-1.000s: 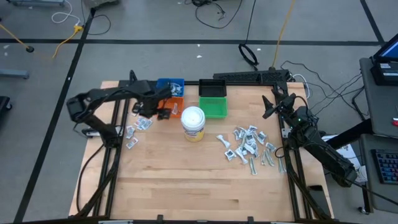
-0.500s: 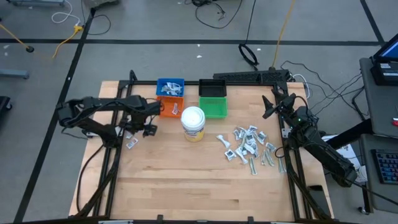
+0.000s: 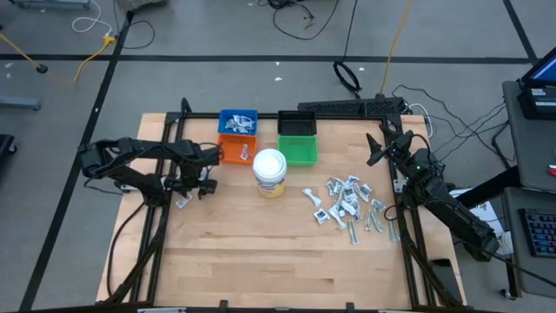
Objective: Pick & Place First Aid Supplies
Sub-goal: Put the orange ointment pack into the orange bin
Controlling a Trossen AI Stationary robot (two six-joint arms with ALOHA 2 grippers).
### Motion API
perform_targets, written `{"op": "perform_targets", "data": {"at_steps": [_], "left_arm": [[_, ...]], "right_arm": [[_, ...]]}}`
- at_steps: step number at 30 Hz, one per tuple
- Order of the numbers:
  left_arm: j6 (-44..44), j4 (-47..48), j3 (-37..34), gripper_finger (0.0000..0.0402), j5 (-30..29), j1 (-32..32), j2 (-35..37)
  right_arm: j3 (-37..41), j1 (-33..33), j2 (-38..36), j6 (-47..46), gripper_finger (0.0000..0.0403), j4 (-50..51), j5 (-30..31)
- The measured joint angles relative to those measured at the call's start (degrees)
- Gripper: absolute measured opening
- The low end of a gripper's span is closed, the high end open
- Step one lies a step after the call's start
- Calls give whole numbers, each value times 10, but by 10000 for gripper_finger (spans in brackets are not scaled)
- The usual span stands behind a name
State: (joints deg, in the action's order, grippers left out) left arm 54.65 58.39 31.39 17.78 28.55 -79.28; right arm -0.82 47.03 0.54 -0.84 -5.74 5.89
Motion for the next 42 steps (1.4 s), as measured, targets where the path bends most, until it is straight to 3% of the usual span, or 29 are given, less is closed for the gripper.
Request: {"op": "perform_targets", "data": {"at_steps": [5,9,22,30,35,42], "left_arm": [[-13,-47,-12,251,23,14,0],[-18,-101,-6,220,72,13,0],[41,-121,-4,11,43,14,0],[47,-119,-3,4,24,12,-2],[33,-78,29,2,-30,21,6],[19,-47,95,2,-15,27,13]], "right_arm": [[0,0,0,0,275,0,0],[0,0,0,0,273,0,0],[0,0,0,0,271,0,0],[0,0,0,0,270,0,0],[0,0,0,0,272,0,0],[0,0,0,0,270,0,0]]}}
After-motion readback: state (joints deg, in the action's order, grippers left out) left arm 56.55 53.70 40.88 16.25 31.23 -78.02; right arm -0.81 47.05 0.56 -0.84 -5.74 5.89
